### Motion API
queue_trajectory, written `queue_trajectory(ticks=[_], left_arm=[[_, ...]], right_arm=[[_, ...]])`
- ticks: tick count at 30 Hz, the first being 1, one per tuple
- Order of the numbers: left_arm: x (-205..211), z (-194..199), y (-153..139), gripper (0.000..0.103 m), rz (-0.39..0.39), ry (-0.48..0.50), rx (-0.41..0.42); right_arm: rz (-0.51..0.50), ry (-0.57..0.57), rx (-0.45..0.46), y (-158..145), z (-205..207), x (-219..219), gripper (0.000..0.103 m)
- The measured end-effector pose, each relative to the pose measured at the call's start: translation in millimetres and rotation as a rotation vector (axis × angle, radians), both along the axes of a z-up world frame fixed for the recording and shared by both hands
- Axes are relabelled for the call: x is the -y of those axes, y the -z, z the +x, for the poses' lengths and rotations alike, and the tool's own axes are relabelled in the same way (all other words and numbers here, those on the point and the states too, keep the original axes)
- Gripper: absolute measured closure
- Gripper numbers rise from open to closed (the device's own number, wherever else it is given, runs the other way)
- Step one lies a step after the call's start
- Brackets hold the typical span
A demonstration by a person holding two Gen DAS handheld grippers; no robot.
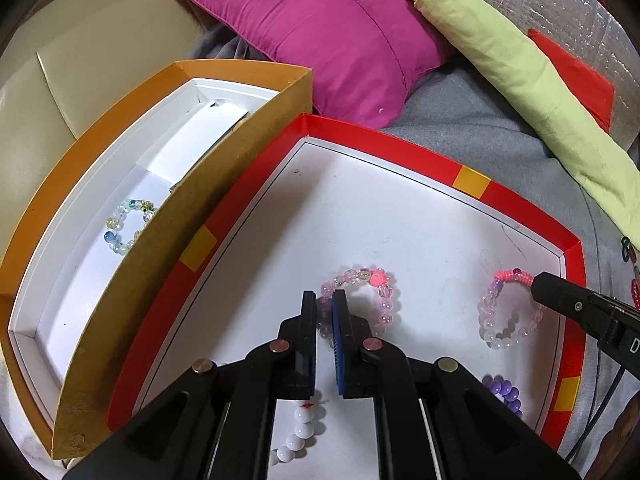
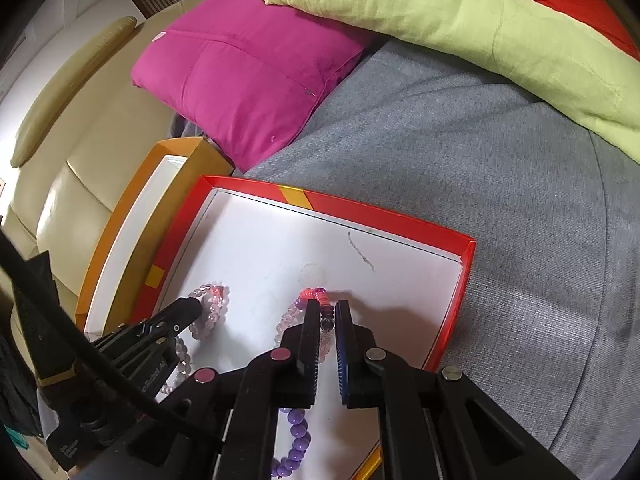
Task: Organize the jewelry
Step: 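Lower both bracelets into the tray and open both tools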
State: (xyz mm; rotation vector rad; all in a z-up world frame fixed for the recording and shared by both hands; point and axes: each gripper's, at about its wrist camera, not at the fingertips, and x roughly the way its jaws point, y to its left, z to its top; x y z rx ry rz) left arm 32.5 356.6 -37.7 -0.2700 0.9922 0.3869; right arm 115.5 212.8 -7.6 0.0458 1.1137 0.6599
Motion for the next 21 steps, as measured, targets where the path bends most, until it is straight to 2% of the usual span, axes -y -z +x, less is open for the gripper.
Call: queue_trajectory(ticks=[21], left_arm=[[5.8,7.7,-0.7,0.095,0.024,0.015,-0.012]], right_arm=[[-0.014,-0.017,-0.005,5.6,3.1,-7.2,0.095]])
